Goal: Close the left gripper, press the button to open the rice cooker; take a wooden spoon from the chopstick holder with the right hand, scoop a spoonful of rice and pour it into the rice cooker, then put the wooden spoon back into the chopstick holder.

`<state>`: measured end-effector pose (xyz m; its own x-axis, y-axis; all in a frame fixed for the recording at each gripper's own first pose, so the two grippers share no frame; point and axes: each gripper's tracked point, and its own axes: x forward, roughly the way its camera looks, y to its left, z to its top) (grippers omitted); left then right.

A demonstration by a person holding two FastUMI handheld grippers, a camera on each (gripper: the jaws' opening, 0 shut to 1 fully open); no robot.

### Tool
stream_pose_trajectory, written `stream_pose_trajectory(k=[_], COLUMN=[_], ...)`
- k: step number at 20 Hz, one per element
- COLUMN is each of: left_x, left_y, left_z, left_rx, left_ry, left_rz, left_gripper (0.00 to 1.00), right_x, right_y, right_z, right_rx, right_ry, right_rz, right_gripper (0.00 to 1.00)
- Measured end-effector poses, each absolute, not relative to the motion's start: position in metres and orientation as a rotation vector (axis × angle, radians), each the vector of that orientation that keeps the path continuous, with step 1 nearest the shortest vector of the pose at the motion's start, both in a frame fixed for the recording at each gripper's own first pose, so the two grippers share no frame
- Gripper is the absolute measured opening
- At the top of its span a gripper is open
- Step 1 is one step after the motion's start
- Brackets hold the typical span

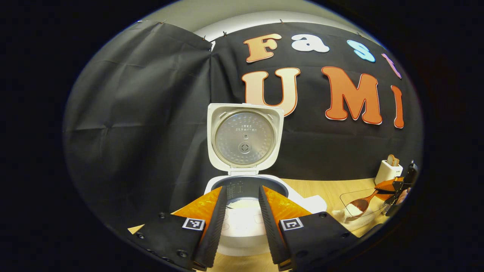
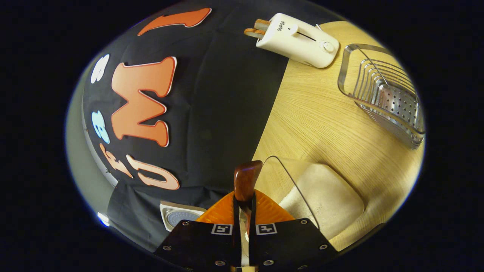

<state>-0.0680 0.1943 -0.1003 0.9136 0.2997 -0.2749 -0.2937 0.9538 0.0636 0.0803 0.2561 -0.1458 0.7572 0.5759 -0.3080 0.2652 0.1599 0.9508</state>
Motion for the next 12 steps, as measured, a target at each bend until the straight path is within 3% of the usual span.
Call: stream_pose_trajectory(k=[12], left_x=[-0.069], left_y=[0.194], left_z=[-0.098], left_rx=[0.012], left_ry=[0.275], left_rz=[0.312], left_gripper=[0.58], right_x=[0.106], right_y=[0.212], right_z=[-0.087], right_rx=[1.705], right_ry=[0.595], right_rz=[0.246], right_gripper=[0.08])
